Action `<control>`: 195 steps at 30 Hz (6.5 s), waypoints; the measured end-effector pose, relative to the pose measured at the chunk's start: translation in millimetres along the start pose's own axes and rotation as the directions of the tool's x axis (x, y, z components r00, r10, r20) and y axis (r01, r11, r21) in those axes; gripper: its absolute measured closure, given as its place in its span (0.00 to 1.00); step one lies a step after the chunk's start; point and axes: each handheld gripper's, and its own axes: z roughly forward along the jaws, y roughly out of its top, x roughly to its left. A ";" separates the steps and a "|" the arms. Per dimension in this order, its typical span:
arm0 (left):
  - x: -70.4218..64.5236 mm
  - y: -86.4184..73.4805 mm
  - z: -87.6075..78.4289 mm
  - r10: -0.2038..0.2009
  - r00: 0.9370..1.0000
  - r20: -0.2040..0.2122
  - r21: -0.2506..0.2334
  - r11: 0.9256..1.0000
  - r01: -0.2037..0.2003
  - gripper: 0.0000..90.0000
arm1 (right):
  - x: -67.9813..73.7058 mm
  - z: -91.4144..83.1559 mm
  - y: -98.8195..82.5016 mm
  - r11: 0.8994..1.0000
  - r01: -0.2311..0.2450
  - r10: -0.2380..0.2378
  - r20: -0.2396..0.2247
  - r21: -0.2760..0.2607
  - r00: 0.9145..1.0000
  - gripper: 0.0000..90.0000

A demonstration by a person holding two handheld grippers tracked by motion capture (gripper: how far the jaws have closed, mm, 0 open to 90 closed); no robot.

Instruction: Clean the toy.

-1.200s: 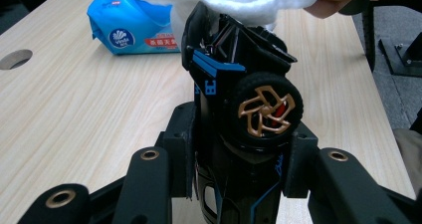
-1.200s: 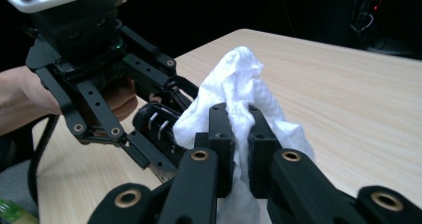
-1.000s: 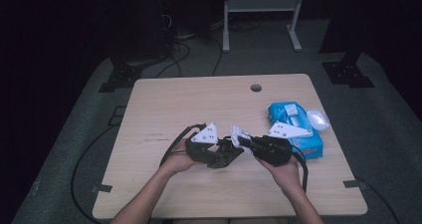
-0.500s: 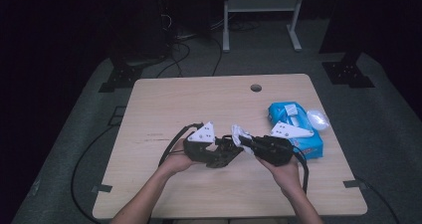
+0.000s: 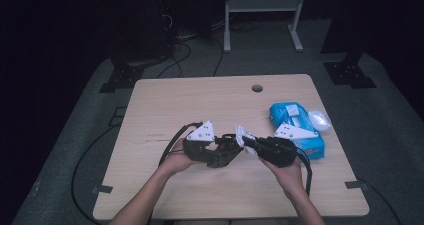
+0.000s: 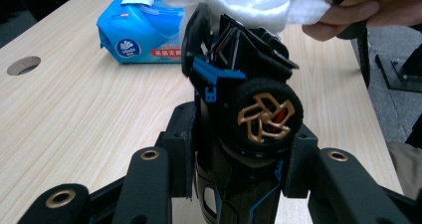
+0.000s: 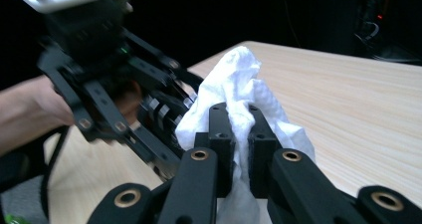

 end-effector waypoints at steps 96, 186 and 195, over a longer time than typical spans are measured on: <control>2.0 -11.8 7.4 0.005 1.000 -0.026 0.094 0.996 -0.003 0.65 | -13.5 3.5 -33.4 0.995 -0.055 0.049 0.067 0.087 0.997 0.94; 19.3 -56.6 -8.5 -0.259 0.965 0.048 0.116 0.961 0.252 0.49 | -3.2 19.7 -50.9 0.979 -0.030 0.017 0.062 0.201 0.998 0.93; 13.8 -56.6 -8.5 -0.260 0.964 0.053 0.115 0.961 0.253 0.49 | -1.9 17.4 -51.2 0.978 -0.021 0.011 0.053 0.205 0.999 0.93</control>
